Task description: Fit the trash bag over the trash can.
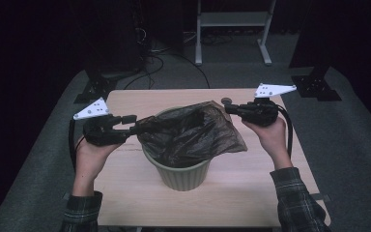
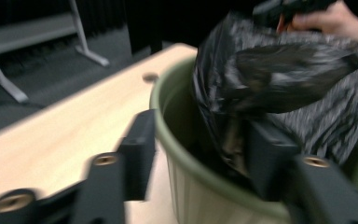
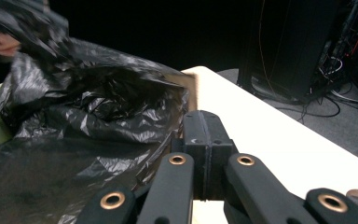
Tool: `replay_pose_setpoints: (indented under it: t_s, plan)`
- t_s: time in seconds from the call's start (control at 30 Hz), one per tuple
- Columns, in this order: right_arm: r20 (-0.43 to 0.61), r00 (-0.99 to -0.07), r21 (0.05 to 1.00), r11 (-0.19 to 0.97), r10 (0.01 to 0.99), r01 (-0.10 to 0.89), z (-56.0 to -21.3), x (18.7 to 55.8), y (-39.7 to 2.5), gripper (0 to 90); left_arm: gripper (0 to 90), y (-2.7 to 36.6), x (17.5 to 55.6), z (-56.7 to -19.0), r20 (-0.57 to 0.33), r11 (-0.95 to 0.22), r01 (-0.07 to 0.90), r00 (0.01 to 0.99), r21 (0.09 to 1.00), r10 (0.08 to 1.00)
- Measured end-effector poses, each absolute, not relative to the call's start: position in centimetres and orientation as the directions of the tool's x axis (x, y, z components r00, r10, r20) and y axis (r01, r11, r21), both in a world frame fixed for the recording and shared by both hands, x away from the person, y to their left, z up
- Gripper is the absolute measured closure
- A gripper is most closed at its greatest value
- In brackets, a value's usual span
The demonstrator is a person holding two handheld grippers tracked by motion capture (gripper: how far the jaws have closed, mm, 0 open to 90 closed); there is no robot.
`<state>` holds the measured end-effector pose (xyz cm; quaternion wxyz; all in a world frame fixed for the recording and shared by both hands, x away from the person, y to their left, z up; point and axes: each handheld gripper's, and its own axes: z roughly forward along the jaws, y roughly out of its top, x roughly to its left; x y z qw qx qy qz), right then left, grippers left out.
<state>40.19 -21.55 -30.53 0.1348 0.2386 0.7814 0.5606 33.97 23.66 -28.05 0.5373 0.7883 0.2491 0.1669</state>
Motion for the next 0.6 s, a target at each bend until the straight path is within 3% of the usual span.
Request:
replay_pose_setpoints:
  t_s: [0.17,0.4,0.6]
  plan:
    - [0.054,-0.851,0.941,0.260,0.522,0.219,-30.3,40.3,-21.3,90.0,29.3,23.0,33.4,-26.0,0.044,-0.288,0.147,0.824,0.946,0.565]
    - [0.041,-0.840,0.931,0.285,0.541,0.229,-30.4,40.3,-21.4,90.0,25.1,22.7,33.4,-24.5,0.066,-0.279,0.117,0.820,0.953,0.569]
    - [0.058,-0.814,0.922,0.281,0.577,0.265,-31.0,40.6,-23.0,90.0,24.6,23.8,33.6,-25.8,0.031,-0.273,0.159,0.812,0.949,0.582]
